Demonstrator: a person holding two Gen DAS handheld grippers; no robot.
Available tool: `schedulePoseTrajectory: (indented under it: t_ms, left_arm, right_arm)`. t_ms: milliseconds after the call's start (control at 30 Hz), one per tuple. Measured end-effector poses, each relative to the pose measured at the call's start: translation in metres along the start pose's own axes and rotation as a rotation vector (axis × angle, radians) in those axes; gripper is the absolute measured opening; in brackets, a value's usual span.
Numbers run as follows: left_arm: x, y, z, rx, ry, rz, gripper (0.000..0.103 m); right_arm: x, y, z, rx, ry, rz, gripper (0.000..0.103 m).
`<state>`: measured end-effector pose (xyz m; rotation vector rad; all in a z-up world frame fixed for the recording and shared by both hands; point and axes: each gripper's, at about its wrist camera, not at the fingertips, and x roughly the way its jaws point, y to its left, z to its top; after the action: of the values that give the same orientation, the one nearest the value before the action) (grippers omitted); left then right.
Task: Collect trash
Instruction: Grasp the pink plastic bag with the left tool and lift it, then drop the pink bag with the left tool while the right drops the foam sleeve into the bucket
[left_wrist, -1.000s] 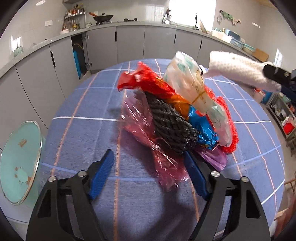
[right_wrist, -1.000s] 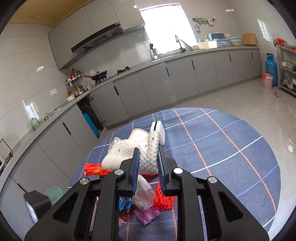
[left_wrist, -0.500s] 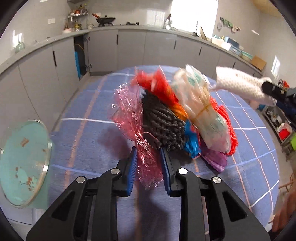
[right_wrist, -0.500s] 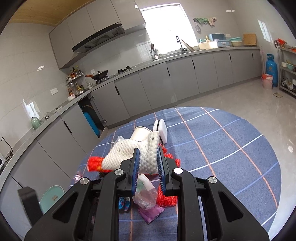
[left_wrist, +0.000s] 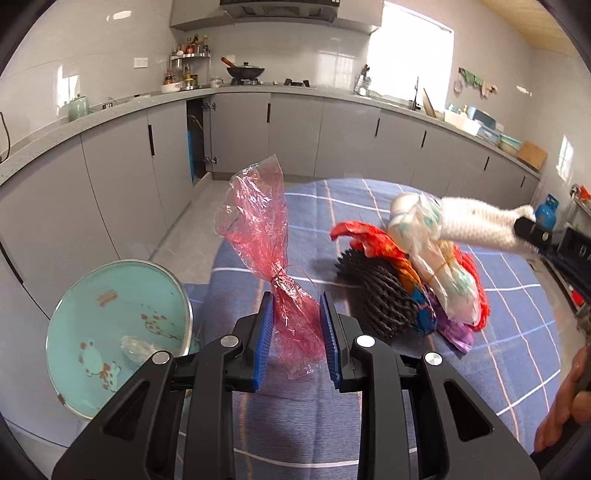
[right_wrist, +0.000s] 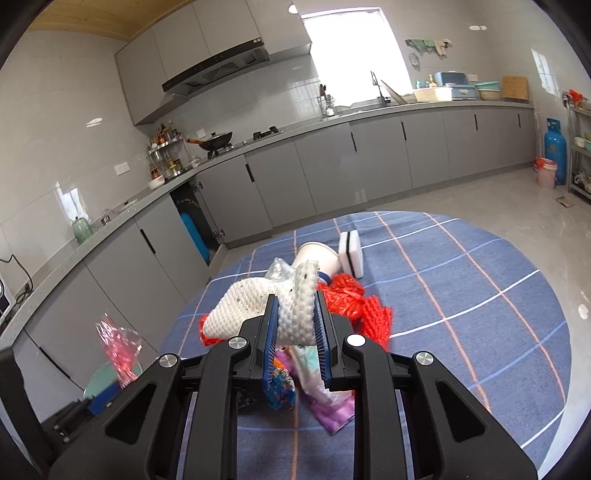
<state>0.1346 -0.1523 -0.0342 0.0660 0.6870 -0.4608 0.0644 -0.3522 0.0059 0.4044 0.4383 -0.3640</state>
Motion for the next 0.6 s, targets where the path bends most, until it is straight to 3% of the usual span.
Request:
schedulePoseTrajectory:
  t_ms: [600]
  left_arm:
    - [-0.029, 0.054, 0.011, -0.08, -0.077, 0.079, 0.026]
  right_arm:
    - [0.011, 0.064, -0.016, -0.101, 0.047, 0.068, 0.02]
